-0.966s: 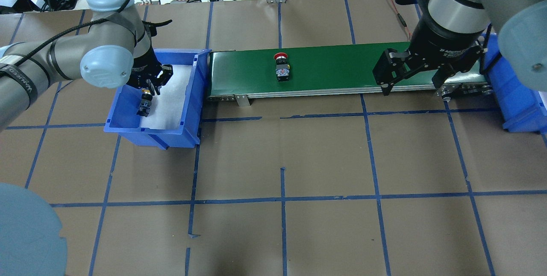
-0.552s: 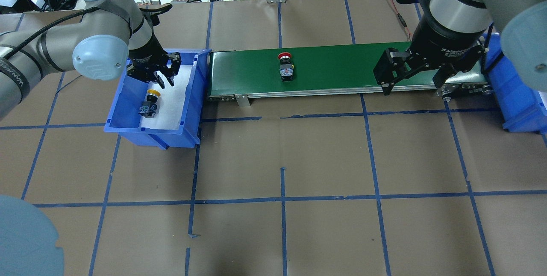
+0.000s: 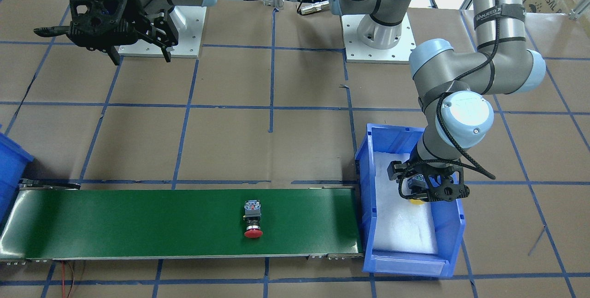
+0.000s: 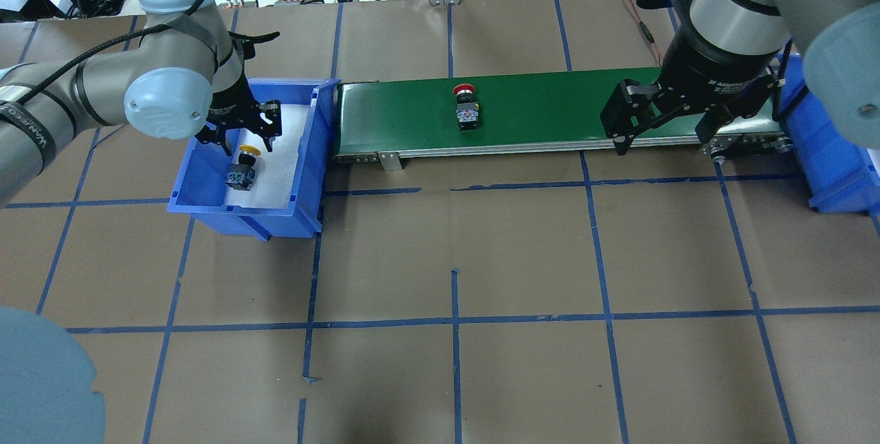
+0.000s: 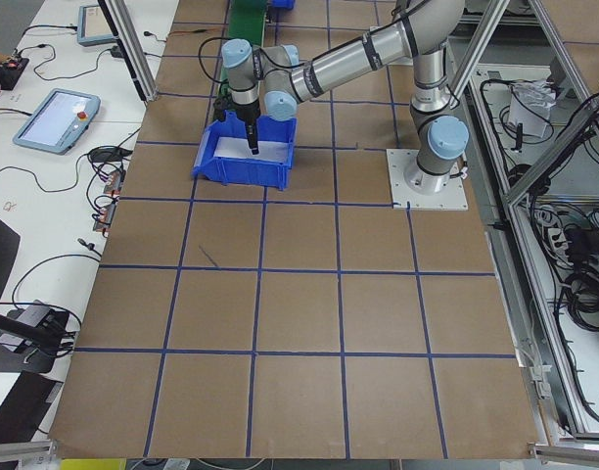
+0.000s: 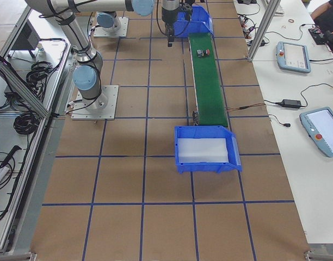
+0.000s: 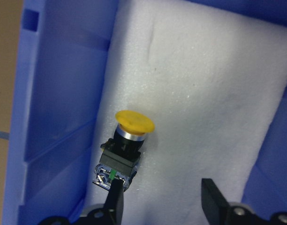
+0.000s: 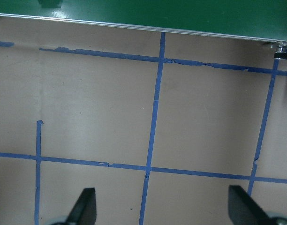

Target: Transport two buttons from left to right

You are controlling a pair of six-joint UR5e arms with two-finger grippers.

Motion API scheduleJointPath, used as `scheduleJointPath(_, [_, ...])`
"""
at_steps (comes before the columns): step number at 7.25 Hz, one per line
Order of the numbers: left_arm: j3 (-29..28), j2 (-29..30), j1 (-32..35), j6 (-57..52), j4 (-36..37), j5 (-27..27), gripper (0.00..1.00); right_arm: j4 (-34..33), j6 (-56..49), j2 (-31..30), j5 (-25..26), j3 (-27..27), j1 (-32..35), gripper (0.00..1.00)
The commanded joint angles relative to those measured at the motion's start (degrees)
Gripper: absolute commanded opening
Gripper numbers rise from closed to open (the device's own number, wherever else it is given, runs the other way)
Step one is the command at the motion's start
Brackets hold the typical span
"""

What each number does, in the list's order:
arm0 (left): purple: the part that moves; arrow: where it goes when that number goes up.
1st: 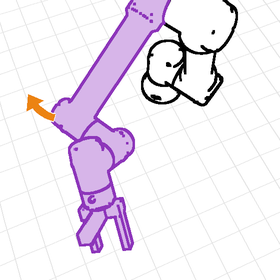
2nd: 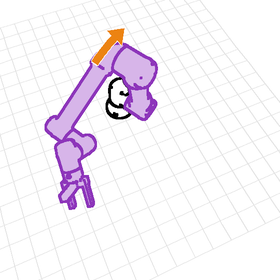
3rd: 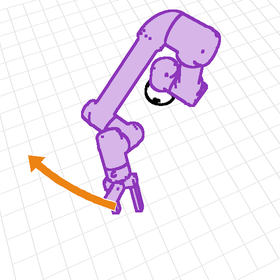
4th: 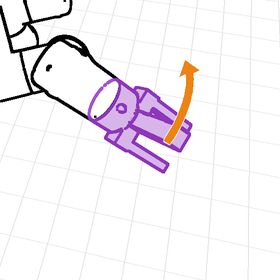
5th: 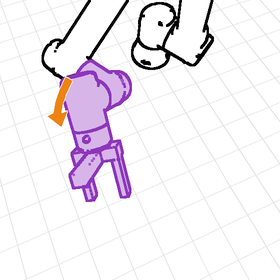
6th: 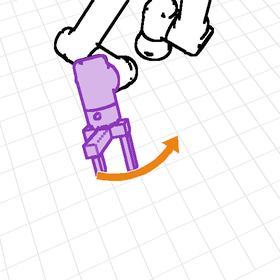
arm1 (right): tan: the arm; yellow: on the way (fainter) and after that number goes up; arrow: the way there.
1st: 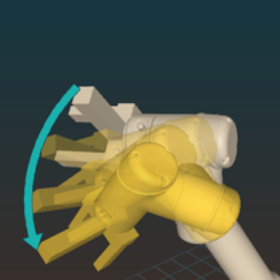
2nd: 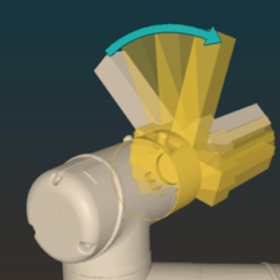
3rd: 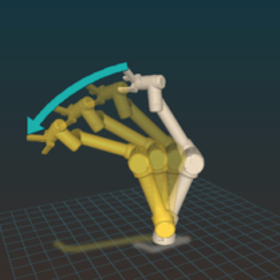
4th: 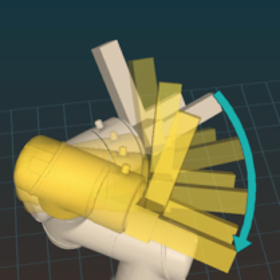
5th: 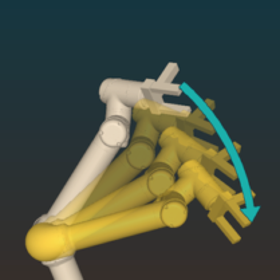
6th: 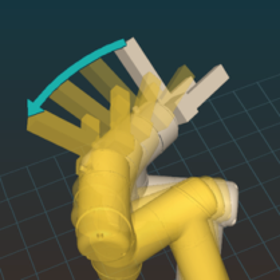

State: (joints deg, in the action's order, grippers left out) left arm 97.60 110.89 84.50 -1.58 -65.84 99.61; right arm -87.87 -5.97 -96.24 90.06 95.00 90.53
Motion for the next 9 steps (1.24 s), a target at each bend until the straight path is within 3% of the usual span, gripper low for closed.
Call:
scheduleJointPath(1, [-0.04, 2.29, -0.03, -9.27, 2.10, -0.20, 1.00, 0.06, -0.01, -0.01, 0.03, 0.01, -0.17, 1.00])
scheduleJointPath(3, [0.05, 3.54, -0.03, -20.00, 5.46, -3.53, 1.00, 0.06, -0.53, -0.01, 0.03, 0.01, -0.17, 1.00])
scheduleJointPath(5, [0.83, 3.63, -0.03, -26.60, 7.73, -3.54, 0.97, 0.06, -0.80, 0.08, 0.12, 0.01, -0.26, 1.00])
scheduleJointPath(9, [0.84, 3.63, -0.12, -26.98, 8.35, -2.84, 0.97, 0.15, -0.80, -0.01, 0.12, 0.01, -0.26, 1.00])
